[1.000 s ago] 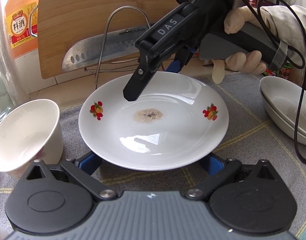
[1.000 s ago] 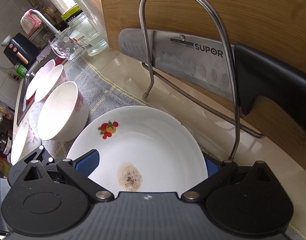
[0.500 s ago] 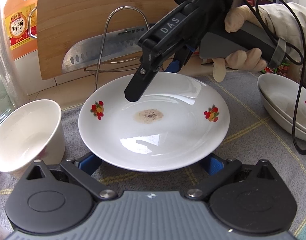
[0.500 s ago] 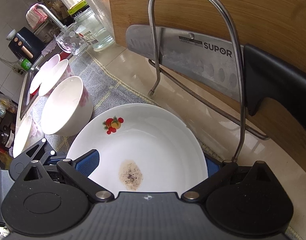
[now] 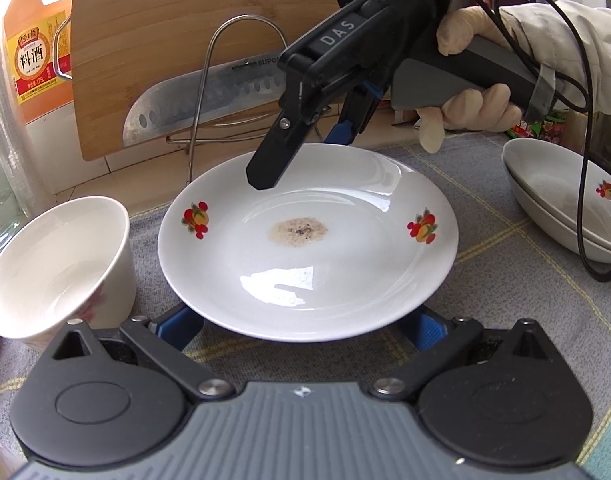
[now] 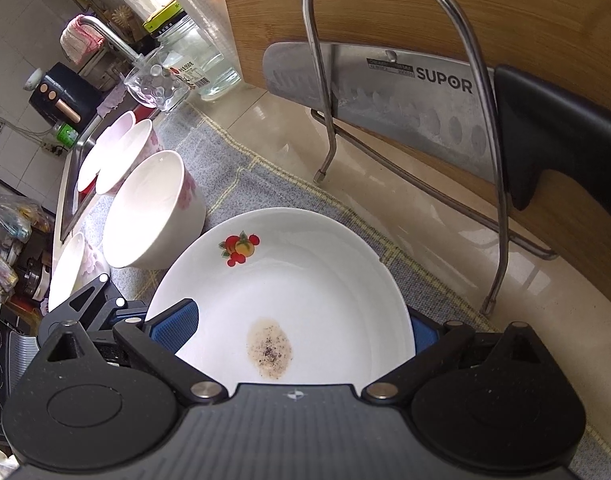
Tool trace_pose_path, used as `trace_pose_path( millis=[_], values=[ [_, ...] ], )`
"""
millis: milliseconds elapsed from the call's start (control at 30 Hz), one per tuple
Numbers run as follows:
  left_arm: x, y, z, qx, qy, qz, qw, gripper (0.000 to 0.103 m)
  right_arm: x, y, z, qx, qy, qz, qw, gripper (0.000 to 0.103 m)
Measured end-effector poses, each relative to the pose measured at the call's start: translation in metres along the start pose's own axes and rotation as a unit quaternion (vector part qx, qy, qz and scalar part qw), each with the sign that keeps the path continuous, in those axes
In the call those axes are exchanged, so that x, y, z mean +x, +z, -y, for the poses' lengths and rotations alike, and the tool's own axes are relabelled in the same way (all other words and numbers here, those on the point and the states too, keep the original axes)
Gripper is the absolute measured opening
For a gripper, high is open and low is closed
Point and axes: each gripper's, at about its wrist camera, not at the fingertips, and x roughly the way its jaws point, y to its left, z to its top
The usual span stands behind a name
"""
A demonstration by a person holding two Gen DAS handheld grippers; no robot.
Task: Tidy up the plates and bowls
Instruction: 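Lift the stained plate with the right gripper and carry it toward the plate stack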
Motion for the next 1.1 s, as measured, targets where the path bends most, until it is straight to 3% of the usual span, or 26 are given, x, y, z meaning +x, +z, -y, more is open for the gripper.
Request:
trace_pose_path(
  millis=[1100],
  values=[
    [-0.036, -0.004, 0.010, 0.002, -0.002, -0.012, 0.9999, 0.102, -0.018, -0.025, -0.042, -0.010, 0.003, 0.001, 1.000, 0.103]
  ],
)
